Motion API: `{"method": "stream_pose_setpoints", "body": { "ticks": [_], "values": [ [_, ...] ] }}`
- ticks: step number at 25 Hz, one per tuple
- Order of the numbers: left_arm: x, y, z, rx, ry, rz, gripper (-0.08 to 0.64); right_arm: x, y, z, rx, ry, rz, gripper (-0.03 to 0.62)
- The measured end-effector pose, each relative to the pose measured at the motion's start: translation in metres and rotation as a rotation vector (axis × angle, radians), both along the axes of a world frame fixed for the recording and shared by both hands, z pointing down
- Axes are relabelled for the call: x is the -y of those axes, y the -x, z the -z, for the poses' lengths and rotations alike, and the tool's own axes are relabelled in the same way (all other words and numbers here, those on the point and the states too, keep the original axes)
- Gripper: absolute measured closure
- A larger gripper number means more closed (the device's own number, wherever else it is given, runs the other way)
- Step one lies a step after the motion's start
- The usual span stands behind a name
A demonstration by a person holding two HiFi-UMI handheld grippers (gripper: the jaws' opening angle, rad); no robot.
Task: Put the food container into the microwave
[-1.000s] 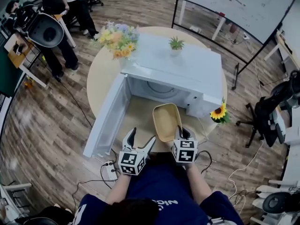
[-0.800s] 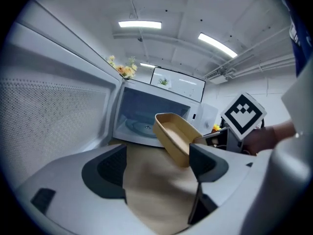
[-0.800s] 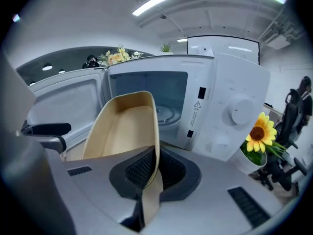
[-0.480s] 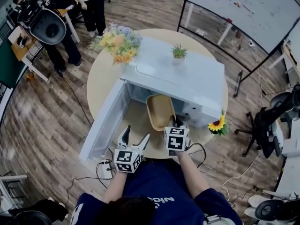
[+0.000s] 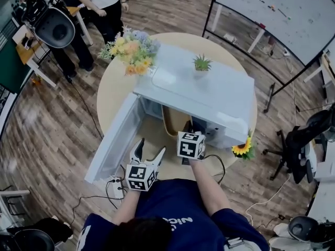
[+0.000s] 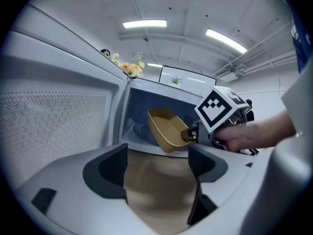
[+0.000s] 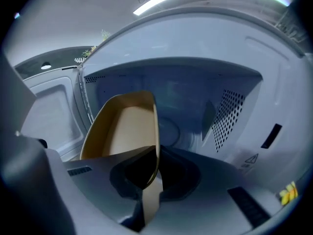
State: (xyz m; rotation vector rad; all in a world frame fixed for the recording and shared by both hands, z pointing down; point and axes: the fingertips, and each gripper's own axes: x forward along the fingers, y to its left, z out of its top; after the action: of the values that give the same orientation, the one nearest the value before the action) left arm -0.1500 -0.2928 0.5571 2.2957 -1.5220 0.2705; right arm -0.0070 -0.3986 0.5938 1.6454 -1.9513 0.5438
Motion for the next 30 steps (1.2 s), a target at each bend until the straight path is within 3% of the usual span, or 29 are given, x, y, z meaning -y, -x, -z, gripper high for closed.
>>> {"method": "stream_pose_setpoints", "body": {
  "ticks": [17,30],
  "values": [
    [0.011,0.004,-0.004,0.041,0.038,-0.020,0.173,0.052,0.001,-0.014,-0.036,-0.078,-0.038,0.572],
    [0.013,0.003,-0.008,0.039,0.051,-0.033,0.175,0.078,-0.010,-0.004,-0.137,-0.213,-0.101,0.565]
  ]
}}
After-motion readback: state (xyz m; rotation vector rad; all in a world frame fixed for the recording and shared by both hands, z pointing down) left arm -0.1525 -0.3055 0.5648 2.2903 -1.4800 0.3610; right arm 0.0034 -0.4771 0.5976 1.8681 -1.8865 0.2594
